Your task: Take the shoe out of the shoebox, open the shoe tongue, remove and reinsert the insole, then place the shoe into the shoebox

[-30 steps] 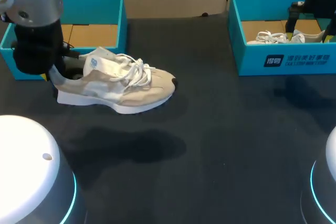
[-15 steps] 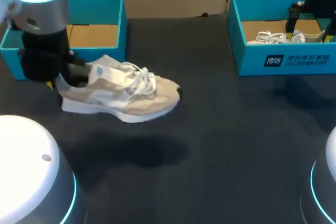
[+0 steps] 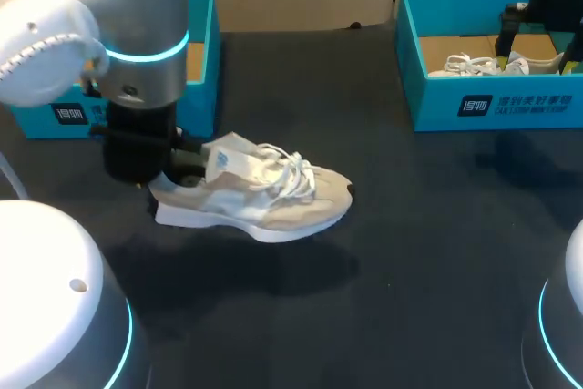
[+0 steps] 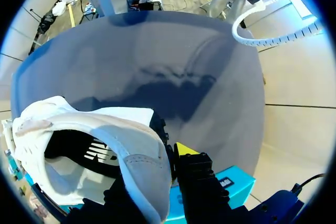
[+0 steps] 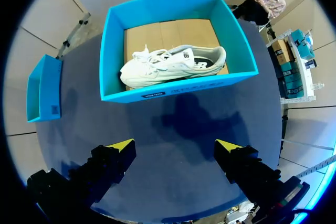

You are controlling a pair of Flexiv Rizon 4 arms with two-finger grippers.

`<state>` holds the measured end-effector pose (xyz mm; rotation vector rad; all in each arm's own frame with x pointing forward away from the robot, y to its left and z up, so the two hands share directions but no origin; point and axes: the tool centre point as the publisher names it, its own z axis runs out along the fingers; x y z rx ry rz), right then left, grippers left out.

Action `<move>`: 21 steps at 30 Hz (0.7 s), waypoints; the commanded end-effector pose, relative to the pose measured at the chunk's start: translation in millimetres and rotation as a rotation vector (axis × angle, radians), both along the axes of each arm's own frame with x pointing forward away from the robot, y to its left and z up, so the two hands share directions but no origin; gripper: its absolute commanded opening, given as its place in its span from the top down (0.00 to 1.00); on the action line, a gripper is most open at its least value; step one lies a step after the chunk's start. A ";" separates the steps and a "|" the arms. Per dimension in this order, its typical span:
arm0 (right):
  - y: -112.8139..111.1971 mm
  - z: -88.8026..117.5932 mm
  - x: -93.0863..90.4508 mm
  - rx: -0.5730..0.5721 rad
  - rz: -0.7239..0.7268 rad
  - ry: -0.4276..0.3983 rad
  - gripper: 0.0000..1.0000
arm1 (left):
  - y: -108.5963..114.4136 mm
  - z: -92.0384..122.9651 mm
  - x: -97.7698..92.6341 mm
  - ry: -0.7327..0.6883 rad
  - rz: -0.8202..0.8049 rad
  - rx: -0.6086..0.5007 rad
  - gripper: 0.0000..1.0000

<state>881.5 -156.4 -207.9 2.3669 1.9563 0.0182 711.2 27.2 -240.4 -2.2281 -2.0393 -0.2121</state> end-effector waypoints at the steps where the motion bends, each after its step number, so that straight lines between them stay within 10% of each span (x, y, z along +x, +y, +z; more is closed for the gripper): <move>1: -0.1 -0.5 -0.5 0.001 0.000 -0.002 0.00 | -19.0 -25.1 7.7 0.020 0.017 0.033 1.00; 21: -0.1 -0.5 -0.5 0.001 0.000 -0.002 0.00 | -41.8 -53.6 10.9 0.057 0.045 0.010 1.00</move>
